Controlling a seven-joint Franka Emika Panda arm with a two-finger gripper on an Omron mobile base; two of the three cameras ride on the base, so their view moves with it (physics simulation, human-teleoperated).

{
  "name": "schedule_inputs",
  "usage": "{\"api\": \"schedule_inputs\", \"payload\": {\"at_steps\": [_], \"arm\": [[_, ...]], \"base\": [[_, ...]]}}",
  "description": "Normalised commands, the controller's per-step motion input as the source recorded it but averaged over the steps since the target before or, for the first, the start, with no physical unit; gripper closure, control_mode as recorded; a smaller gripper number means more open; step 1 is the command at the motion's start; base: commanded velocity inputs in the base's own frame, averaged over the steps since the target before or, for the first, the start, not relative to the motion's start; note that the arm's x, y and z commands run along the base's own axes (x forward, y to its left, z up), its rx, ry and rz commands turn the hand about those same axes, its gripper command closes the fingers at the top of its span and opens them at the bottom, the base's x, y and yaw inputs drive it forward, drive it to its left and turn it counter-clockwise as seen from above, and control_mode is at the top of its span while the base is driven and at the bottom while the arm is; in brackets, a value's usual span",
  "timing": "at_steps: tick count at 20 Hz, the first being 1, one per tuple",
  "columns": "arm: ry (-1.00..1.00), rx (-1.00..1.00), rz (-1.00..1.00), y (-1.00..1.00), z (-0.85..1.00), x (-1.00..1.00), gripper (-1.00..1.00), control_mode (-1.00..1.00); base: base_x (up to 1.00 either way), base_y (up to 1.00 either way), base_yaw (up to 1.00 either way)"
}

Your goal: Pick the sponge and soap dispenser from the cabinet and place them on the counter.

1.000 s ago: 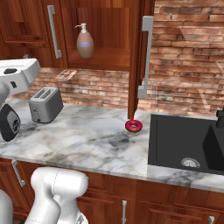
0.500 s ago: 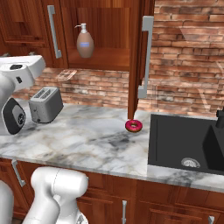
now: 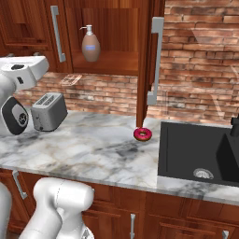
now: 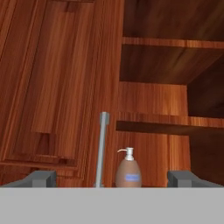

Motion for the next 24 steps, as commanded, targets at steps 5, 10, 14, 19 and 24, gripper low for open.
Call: {"api": "schedule_inputs", "payload": {"at_steps": [5, 10, 14, 19, 24], "arm": [[0.00, 0.00, 0.00, 0.06, 0.00, 0.25, -1.00, -1.00], [0.00, 0.00, 0.00, 0.03, 0.00, 0.25, -1.00, -1.00], [0.00, 0.00, 0.00, 0.00, 0.00, 0.23, -1.00, -1.00], [0.00, 0.00, 0.00, 0.00, -0.01, 0.22, -1.00, -1.00], [0.00, 0.00, 0.00, 0.00, 0.00, 0.16, -1.00, -1.00]], "base": [[0.00, 0.00, 0.00], [0.00, 0.00, 0.00], [0.00, 0.00, 0.00], [0.00, 0.00, 0.00], [0.00, 0.00, 0.00]]}}
